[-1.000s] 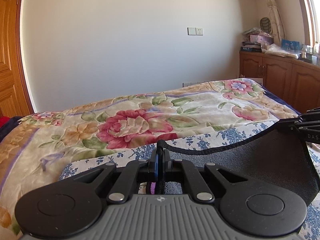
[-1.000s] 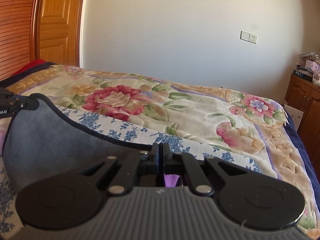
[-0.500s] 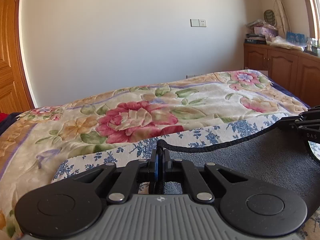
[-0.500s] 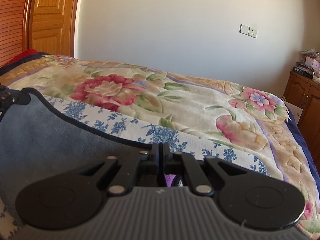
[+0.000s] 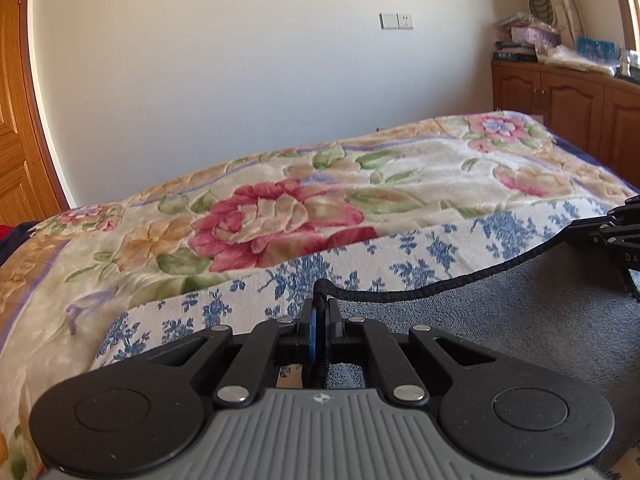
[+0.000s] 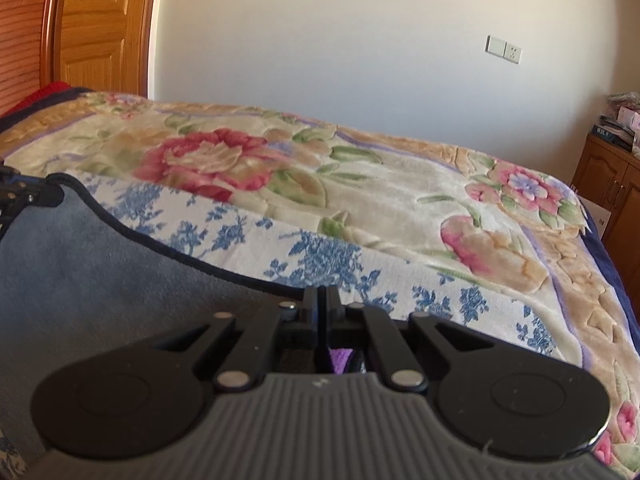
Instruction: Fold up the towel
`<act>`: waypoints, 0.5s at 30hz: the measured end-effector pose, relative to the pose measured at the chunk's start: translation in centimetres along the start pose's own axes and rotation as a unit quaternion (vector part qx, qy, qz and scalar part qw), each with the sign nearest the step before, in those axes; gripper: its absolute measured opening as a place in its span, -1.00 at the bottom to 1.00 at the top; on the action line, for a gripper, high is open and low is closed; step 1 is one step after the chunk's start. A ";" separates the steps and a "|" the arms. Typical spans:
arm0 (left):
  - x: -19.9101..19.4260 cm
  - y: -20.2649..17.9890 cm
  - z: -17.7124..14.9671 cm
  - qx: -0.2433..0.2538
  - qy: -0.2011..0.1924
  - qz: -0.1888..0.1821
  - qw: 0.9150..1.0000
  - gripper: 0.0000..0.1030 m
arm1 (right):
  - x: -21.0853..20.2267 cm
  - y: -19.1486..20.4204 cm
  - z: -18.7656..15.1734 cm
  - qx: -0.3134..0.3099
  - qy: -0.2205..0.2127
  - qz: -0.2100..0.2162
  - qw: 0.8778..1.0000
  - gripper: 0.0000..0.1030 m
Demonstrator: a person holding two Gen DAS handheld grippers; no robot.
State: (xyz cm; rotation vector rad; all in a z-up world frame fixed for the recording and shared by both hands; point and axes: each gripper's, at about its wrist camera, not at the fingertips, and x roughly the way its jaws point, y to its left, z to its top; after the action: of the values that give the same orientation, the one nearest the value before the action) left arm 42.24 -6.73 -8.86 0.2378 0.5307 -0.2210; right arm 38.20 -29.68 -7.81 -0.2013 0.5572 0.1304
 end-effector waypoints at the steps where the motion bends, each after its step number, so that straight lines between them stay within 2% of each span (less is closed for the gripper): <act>1: 0.2 -0.1 -0.1 0.003 0.004 0.001 1.000 -0.90 | 0.1 0.0 -0.1 0.000 0.003 0.001 1.000 -0.92; 4: 0.6 -0.3 -0.3 0.003 0.011 0.004 1.000 -0.78 | 0.4 -0.2 -0.2 0.006 0.016 0.004 1.000 -0.92; 8: 0.8 -0.3 -0.4 -0.001 0.021 0.000 1.000 -0.78 | 0.6 -0.1 -0.4 0.003 0.025 0.000 1.000 -0.91; 10: 0.8 -0.4 -0.4 0.002 0.020 0.003 1.000 -0.53 | 0.7 -0.2 -0.4 0.002 0.025 -0.001 1.000 -0.90; 12: 0.7 -0.3 -0.4 0.001 0.020 0.004 1.000 -0.32 | 0.7 -0.2 -0.3 0.004 0.027 -0.006 1.000 -0.64; 15: 0.3 -0.2 -0.4 -0.003 0.017 0.005 1.000 -0.20 | 0.4 -0.6 -0.3 0.016 0.027 -0.005 0.999 -0.31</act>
State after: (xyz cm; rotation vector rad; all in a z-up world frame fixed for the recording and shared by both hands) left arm 42.29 -6.83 -9.42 0.2391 0.5630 -0.2063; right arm 38.46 -30.35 -8.20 -0.1763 0.6108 0.1055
